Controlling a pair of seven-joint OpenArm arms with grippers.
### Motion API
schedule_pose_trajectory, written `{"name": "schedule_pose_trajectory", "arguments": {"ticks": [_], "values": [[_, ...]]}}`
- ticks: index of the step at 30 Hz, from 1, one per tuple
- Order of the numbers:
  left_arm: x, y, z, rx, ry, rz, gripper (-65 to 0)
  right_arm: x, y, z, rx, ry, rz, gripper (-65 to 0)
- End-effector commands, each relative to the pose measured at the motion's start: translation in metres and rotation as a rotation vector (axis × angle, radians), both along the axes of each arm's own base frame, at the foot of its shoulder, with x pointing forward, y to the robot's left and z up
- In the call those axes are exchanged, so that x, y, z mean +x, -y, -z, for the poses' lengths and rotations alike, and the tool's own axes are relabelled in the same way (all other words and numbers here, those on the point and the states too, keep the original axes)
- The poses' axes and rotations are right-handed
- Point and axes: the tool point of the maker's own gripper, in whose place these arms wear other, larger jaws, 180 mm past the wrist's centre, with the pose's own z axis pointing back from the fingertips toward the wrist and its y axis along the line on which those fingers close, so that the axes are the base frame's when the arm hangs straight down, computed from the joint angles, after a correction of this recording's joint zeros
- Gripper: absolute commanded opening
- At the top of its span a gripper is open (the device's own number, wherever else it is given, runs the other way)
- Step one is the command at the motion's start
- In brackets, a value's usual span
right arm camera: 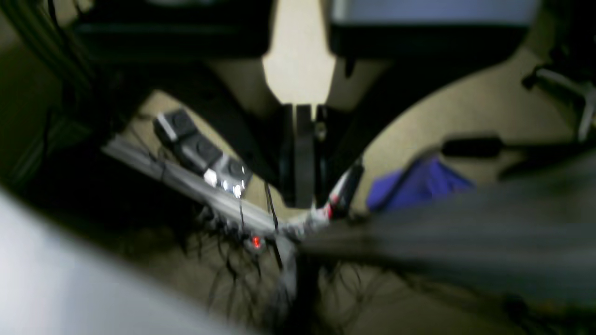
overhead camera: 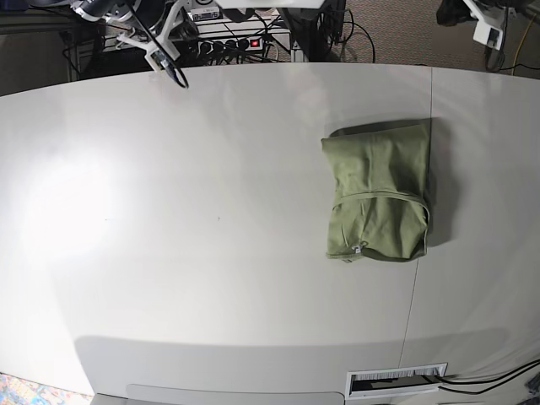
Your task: Fold the T-shirt properly
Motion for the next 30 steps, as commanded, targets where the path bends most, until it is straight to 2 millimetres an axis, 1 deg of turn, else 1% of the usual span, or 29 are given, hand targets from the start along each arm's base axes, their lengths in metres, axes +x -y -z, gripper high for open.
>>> {"name": "schedule_pose_trajectory", "arguments": {"ticks": [1,4,8,11,13,16,17,19,22,25,30], "values": [[-0.009,0.003,-0.003,-0.019,-0.016,0.005,-65.0,-0.006,-0.001,-0.004,0.005,-0.005,-0.004,-65.0],[-0.027,0.004,0.002,-0.053,-0.066,-0.018,-65.0,-0.028,0.002,0.0,-0.015,-0.064,-0.009,-65.0],[-0.051,-0.003,0.016,-0.085,-0.146,-0.082,-65.0,-0.053,0.01,0.0,-0.035,-0.134,-0.037,-65.0],[-0.068,-0.007,0.026,-0.131,-0.191,-0.127,-65.0,-0.066,0.02,0.006,-0.056,-0.172,-0.057,-65.0],[-0.078,-0.009,0.033,-0.162,-0.214,-0.165,-65.0,-0.073,0.026,0.014,-0.058,-0.201,-0.05,-65.0],[-0.091,-0.013,0.046,-0.185,-0.252,-0.214,-65.0,-0.086,0.033,0.029,-0.042,-0.241,-0.011,-65.0],[-0.093,-0.011,0.052,-0.196,-0.264,-0.224,-65.0,-0.091,0.036,0.035,-0.039,-0.263,0.006,-65.0],[-0.099,-0.003,0.064,-0.22,-0.292,-0.227,-65.0,-0.101,0.043,0.049,-0.042,-0.308,0.034,-65.0],[-0.105,0.015,0.084,-0.247,-0.329,-0.194,-65.0,-0.111,0.053,0.07,-0.045,-0.368,0.08,-65.0],[-0.106,0.028,0.105,-0.246,-0.33,-0.173,-65.0,-0.115,0.061,0.091,-0.038,-0.403,0.13,-65.0],[-0.107,0.035,0.145,-0.177,-0.352,-0.158,-65.0,-0.113,0.076,0.126,-0.053,-0.436,0.195,-65.0]]}}
